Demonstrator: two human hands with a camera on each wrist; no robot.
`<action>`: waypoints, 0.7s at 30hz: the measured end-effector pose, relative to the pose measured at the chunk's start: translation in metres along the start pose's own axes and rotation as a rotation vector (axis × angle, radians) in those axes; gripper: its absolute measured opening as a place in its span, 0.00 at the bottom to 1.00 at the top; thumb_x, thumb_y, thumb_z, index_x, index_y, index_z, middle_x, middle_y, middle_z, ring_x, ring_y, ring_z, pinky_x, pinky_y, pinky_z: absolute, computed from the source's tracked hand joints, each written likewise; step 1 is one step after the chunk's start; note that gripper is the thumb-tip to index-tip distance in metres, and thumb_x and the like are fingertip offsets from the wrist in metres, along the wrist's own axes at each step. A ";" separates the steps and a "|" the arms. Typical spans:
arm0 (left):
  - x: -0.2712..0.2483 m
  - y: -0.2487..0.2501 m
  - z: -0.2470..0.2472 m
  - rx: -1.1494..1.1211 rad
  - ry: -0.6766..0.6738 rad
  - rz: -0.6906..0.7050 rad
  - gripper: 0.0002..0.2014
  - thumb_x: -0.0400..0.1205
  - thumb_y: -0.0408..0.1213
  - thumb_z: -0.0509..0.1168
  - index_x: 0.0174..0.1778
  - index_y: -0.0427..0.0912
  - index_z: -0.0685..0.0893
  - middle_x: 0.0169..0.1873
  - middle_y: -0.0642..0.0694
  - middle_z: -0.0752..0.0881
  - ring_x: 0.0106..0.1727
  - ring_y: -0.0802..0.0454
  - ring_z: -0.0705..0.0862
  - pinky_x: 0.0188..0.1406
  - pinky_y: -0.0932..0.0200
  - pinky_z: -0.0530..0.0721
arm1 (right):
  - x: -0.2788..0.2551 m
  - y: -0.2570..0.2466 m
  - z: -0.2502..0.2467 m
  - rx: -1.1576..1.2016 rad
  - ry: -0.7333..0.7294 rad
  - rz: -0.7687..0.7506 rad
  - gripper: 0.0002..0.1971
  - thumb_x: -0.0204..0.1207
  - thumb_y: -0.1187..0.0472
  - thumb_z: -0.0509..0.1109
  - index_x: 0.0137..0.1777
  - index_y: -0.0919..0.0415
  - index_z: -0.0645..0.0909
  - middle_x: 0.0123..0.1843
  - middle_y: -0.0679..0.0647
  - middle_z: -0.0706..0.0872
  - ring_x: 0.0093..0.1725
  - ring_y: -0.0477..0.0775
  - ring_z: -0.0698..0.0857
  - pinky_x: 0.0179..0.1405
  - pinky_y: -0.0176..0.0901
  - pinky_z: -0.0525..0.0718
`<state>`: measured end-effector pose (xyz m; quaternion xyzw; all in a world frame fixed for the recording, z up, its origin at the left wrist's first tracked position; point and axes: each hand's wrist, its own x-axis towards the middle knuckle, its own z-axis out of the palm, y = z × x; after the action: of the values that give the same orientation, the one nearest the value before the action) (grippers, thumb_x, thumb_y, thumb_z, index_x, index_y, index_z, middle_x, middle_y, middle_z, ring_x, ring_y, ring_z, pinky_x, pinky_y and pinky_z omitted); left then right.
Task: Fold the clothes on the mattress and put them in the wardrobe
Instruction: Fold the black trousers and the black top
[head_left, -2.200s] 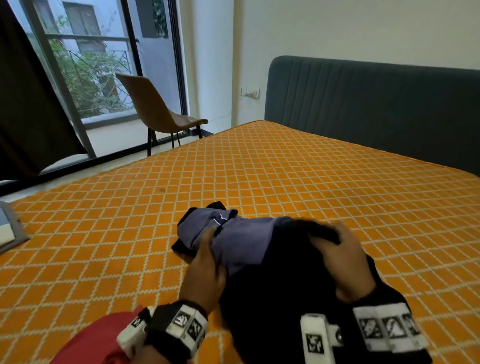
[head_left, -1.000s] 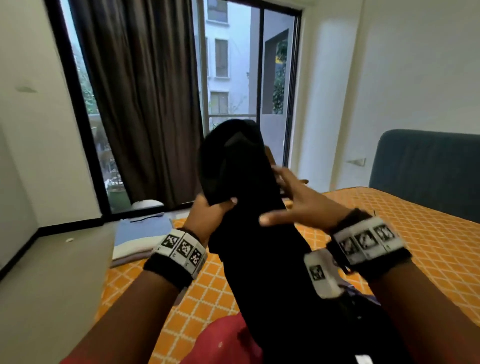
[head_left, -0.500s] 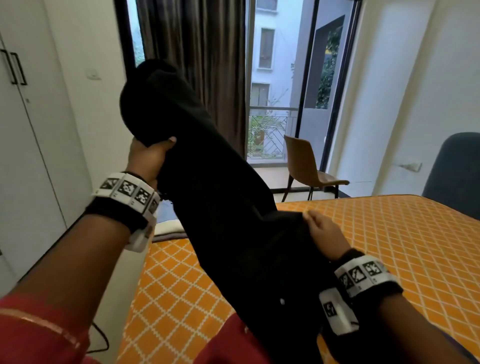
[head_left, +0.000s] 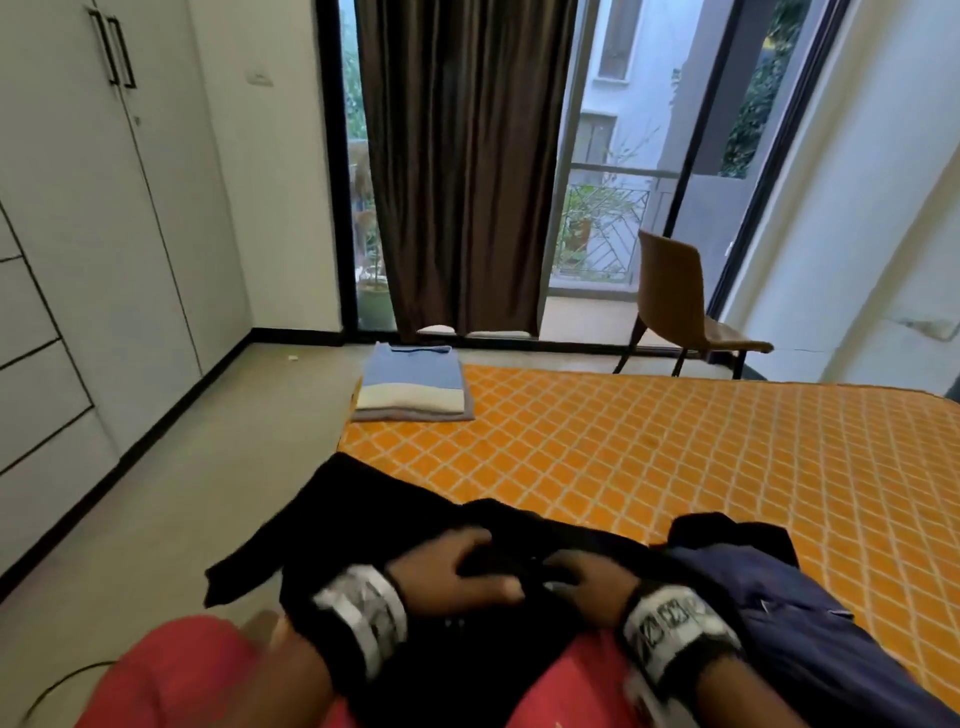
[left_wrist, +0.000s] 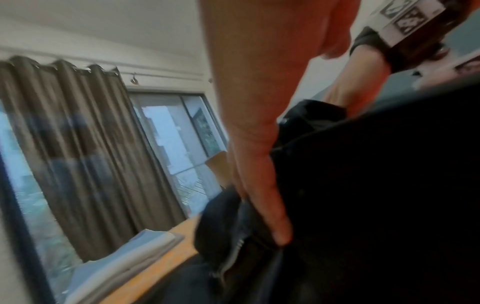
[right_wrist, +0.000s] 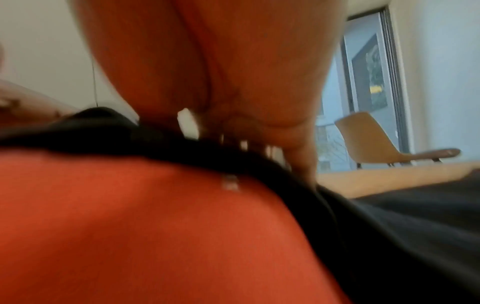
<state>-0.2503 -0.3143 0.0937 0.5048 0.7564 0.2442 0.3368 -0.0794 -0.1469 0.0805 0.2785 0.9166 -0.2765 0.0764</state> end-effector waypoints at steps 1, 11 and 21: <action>0.001 -0.008 0.030 0.008 -0.008 0.011 0.59 0.59 0.79 0.65 0.84 0.52 0.59 0.77 0.52 0.68 0.77 0.55 0.69 0.75 0.62 0.66 | -0.001 0.012 0.018 0.083 0.022 -0.009 0.28 0.62 0.16 0.56 0.55 0.31 0.72 0.68 0.49 0.81 0.68 0.49 0.79 0.68 0.40 0.73; -0.002 -0.055 0.040 -0.030 0.389 -0.062 0.24 0.71 0.26 0.64 0.55 0.60 0.81 0.57 0.58 0.82 0.63 0.57 0.80 0.68 0.58 0.76 | -0.013 0.051 0.049 0.193 0.278 -0.212 0.37 0.58 0.17 0.64 0.67 0.29 0.71 0.68 0.27 0.72 0.68 0.31 0.71 0.67 0.27 0.68; -0.039 -0.033 -0.001 0.004 0.564 -0.089 0.11 0.67 0.50 0.58 0.43 0.65 0.81 0.45 0.59 0.81 0.50 0.62 0.80 0.49 0.57 0.81 | -0.039 0.035 -0.006 0.318 0.596 -0.273 0.08 0.78 0.43 0.69 0.44 0.45 0.78 0.33 0.47 0.83 0.33 0.42 0.82 0.34 0.38 0.79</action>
<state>-0.2607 -0.3628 0.0812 0.3841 0.8420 0.3585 0.1224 -0.0281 -0.1379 0.0806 0.2303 0.8728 -0.3302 -0.2758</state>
